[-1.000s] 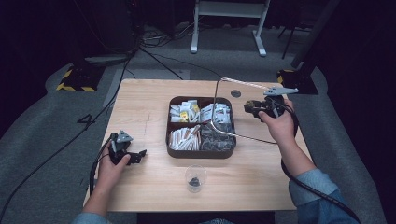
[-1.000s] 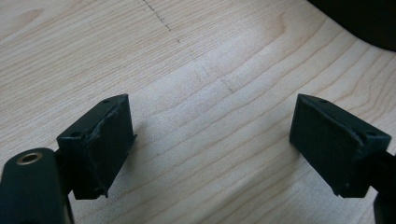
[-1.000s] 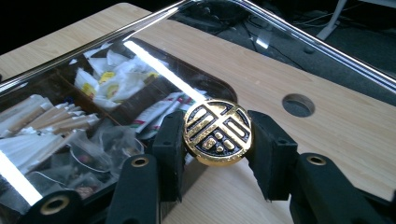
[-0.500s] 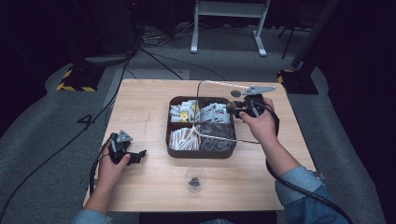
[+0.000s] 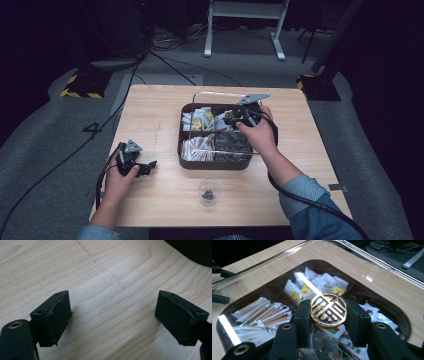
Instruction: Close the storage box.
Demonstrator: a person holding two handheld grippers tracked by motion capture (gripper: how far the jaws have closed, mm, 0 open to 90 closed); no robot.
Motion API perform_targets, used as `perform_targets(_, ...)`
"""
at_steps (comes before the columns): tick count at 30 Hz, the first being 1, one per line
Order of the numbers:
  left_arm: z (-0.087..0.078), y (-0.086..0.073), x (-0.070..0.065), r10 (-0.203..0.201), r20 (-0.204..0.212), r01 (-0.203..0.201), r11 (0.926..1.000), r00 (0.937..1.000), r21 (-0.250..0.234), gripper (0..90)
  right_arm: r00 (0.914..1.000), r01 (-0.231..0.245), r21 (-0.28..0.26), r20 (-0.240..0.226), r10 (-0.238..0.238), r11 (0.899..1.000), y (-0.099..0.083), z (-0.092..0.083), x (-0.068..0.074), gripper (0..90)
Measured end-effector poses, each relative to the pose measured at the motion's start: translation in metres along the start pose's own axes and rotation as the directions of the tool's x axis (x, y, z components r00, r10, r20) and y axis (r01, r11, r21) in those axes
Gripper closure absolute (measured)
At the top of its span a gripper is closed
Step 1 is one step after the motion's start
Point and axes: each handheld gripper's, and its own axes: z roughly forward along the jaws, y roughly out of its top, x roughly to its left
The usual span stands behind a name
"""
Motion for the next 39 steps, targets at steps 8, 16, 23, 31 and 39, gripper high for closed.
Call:
perform_targets(8,0.0,0.0,0.0,0.0,0.0,0.0,1.0,1.0,0.0,13.8,0.9998,0.02,0.031,-0.001,-0.02,0.999,0.001,0.021,0.009,58.6)
perform_targets(16,0.0,0.0,0.0,0.0,0.0,0.0,1.0,1.0,0.0,13.8,0.9999,0.014,0.058,-0.003,-0.014,0.998,-0.004,0.042,0.013,58.6)
perform_targets(23,0.0,0.0,0.0,0.0,0.0,0.0,1.0,1.0,0.0,13.8,0.9997,0.024,0.079,-0.002,-0.024,0.997,-0.008,0.054,0.018,58.5)
perform_targets(31,0.0,0.0,0.0,0.0,0.0,0.0,1.0,1.0,0.0,13.8,0.9994,0.034,0.096,0.004,-0.034,0.995,-0.013,0.059,0.019,58.5)
perform_targets(39,0.0,0.0,0.0,0.0,0.0,0.0,1.0,1.0,0.0,13.8,0.9996,0.027,0.105,0.0,-0.028,0.994,-0.017,0.063,0.019,58.5)
